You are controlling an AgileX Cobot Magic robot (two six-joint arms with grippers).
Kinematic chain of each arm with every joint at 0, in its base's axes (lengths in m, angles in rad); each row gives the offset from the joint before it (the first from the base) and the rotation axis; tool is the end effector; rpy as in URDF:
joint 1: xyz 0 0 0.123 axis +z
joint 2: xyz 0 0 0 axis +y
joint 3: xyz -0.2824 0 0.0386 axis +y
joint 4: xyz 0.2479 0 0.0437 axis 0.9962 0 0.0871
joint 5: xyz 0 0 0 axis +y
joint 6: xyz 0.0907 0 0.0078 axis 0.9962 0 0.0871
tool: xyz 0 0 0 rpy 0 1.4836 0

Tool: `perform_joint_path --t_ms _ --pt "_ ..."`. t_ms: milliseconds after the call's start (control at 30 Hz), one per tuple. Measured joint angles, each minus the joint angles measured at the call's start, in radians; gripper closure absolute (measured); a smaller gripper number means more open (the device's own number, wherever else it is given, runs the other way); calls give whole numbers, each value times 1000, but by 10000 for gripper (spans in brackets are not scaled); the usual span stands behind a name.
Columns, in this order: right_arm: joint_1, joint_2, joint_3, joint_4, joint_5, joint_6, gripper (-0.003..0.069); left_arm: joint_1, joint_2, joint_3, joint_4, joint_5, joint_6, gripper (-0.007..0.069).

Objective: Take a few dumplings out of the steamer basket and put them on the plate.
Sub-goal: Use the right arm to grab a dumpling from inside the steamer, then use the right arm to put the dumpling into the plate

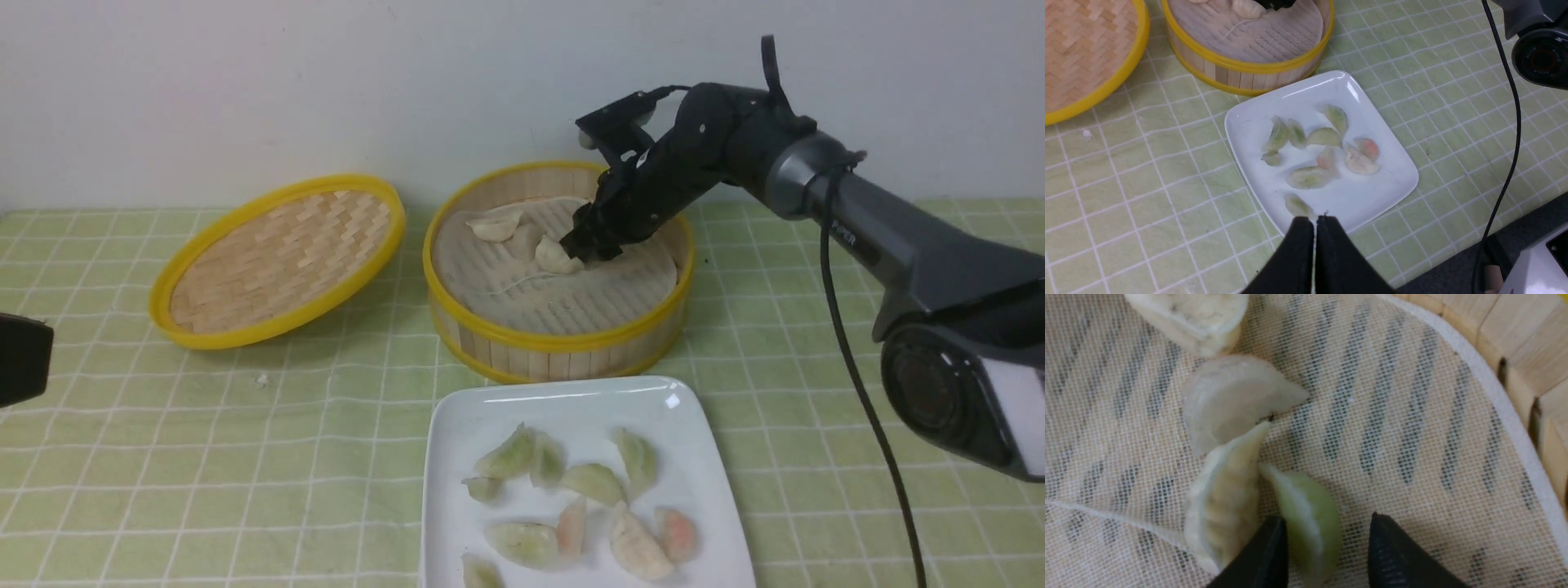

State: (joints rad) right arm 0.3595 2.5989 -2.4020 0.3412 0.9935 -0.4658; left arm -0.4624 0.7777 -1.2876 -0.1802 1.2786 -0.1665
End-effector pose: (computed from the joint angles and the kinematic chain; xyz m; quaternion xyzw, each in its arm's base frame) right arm 0.5104 0.2191 0.1532 -0.3321 0.9011 0.1475 0.2365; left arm 0.0742 -0.0545 0.4515 0.1461 0.8873 -0.2171 0.3799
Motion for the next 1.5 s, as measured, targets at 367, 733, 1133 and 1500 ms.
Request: perform_joint_path --t_ms 367,733,1133,1500 --pt "5 7 -65 -31 110 77 523 0 0 0 -6 0 0 631" --pt "-34 -300 -194 -82 256 232 523 0 0 0 -12 -1 3 631" --pt "20 -811 784 110 252 92 523 0 -12 0 -48 -1 21 631" --pt "142 -793 1152 135 -114 8 491 0 -12 0 -59 -1 30 631"
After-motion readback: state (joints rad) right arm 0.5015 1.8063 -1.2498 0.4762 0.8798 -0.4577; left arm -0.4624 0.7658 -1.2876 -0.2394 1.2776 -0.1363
